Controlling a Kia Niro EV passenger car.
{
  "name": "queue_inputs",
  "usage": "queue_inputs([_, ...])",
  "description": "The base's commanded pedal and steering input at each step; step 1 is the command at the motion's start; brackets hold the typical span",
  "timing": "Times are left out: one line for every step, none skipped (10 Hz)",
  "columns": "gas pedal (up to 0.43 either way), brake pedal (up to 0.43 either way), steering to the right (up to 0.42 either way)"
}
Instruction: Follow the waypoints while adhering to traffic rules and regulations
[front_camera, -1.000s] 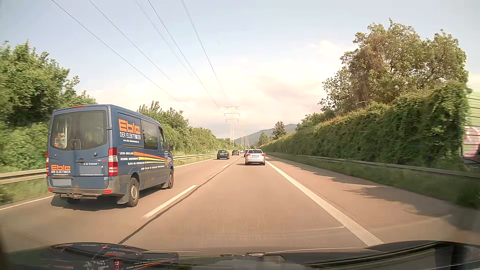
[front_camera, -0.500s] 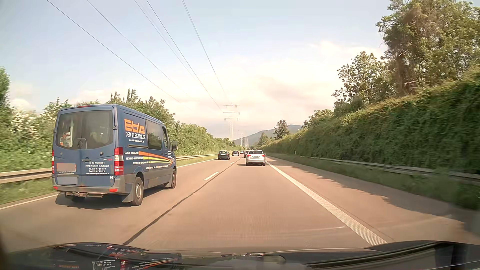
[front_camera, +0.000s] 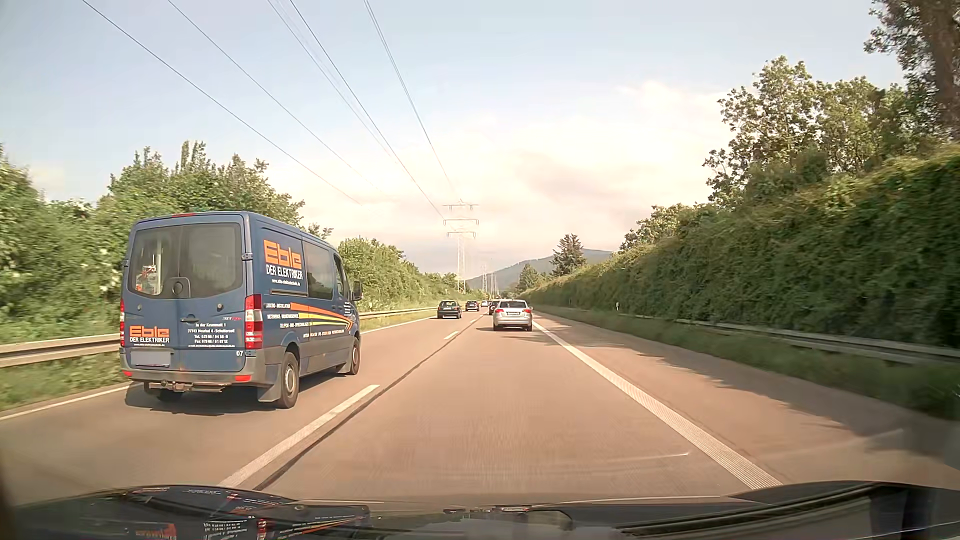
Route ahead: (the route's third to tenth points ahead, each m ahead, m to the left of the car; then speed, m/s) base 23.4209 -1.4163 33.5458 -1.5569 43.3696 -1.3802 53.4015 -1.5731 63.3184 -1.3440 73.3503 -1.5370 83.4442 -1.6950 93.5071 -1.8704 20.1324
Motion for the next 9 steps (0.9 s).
queue_inputs([0.157,0.000,0.000])
queue_inputs([0.157,0.000,0.000])
queue_inputs([0.157,0.000,0.000])
queue_inputs([0.157,0.000,0.000])
queue_inputs([0.157,0.000,0.000])
queue_inputs([0.157,0.000,0.000])
queue_inputs([0.157,0.000,0.001])
queue_inputs([0.157,0.000,0.001])
queue_inputs([0.157,0.000,0.002])
